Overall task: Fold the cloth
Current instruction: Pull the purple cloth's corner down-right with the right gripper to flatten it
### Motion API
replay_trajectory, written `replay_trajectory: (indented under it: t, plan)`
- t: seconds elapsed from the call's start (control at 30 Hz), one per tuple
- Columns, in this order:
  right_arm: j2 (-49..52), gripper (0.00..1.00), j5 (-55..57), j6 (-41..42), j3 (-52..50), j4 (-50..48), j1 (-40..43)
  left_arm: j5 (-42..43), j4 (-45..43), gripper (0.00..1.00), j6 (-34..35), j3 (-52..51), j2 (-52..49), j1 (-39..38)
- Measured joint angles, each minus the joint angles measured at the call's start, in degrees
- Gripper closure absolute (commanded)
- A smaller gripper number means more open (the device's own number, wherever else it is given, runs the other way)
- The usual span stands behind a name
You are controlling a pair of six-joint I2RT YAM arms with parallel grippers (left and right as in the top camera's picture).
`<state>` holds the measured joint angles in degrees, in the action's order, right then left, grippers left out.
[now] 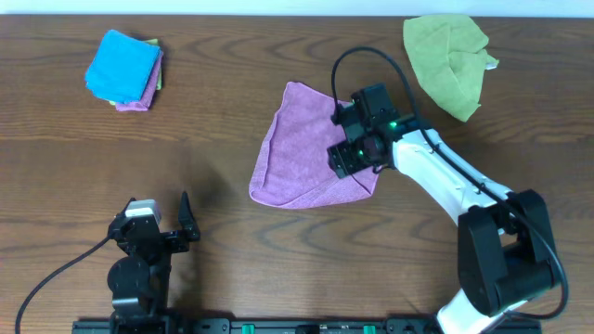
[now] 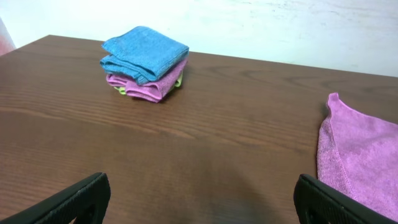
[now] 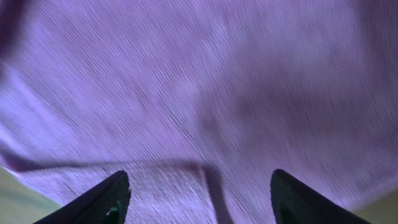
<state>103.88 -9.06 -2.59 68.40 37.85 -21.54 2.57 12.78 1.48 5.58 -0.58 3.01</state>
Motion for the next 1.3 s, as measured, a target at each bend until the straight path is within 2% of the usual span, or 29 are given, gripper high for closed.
replay_trajectory:
  t: [0.1,0.3,0.6,0.97,1.07,1.13,1.23,1.3]
  plan:
    - [0.0,0.41,2.47,-1.55,0.0,1.81,0.0,0.0,0.0,0.05,0.0,0.0,0.0,0.0]
    - [0.0,0.5,3.58,-3.58,-0.07,2.19,0.0,0.0,0.0,0.05,-0.02,0.0,0.0,0.0]
    - [0.13,0.47,2.03,-11.43,-1.11,3.43,-1.31,0.0,0.0,0.04,-0.02,0.0,0.0,0.0]
    - [3.15,0.53,-1.29,-18.75,-1.31,2.08,-1.9,0.0,0.0,0.05,0.0,0.0,-0.02,0.0]
    - [4.42,0.65,-2.1,-19.34,-1.38,2.19,-1.9,0.0,0.0,0.05,0.0,0.0,-0.02,0.0]
    - [4.61,0.81,-2.43,-19.82,-1.44,2.21,-1.9,0.0,0.0,0.05,0.0,0.0,-0.02,0.0]
    - [4.61,0.82,-2.86,-19.52,-1.44,2.21,-1.9,0.0,0.0,0.05,0.0,0.0,-0.02,0.0]
    - [4.61,0.89,-2.95,-18.29,-1.44,2.73,-1.9,0.0,0.0,0.05,0.0,0.0,-0.02,0.0]
